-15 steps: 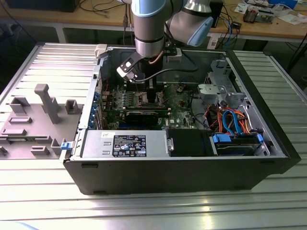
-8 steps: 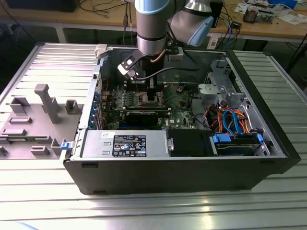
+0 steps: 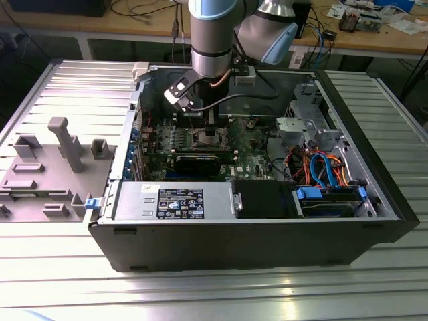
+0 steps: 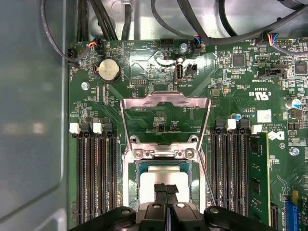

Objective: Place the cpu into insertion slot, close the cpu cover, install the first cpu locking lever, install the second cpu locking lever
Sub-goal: 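Place the cpu into insertion slot, then close the cpu cover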

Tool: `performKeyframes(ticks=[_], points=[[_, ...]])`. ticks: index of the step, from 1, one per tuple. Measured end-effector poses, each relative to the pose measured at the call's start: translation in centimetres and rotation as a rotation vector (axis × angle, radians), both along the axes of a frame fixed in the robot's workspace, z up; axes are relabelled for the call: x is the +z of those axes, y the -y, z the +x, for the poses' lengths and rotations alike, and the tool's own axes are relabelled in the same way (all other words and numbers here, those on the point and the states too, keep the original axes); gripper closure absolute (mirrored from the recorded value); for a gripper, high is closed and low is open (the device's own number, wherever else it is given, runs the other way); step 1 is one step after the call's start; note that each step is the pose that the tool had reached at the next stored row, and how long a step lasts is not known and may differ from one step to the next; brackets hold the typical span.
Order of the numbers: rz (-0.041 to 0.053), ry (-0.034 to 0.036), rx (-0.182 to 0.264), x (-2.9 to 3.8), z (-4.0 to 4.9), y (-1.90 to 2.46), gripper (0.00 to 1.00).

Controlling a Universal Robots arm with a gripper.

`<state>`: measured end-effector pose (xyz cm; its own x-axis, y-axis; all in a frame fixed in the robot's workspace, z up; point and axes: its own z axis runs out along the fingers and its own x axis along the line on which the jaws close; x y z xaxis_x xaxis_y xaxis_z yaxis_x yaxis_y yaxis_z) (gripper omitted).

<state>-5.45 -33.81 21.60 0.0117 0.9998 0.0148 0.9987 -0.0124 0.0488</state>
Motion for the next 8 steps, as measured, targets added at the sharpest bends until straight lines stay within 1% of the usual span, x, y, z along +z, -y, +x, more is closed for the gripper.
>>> performKeyframes(ticks=[3, 6, 8], points=[[0.0, -0.0009, 0.0, 0.0, 0.0, 0.0, 0.89], [0.0, -0.0069, 0.0, 0.0, 0.0, 0.0, 0.89], [-0.0004, -0.0079, 0.0, 0.0, 0.01, 0.0, 0.89]])
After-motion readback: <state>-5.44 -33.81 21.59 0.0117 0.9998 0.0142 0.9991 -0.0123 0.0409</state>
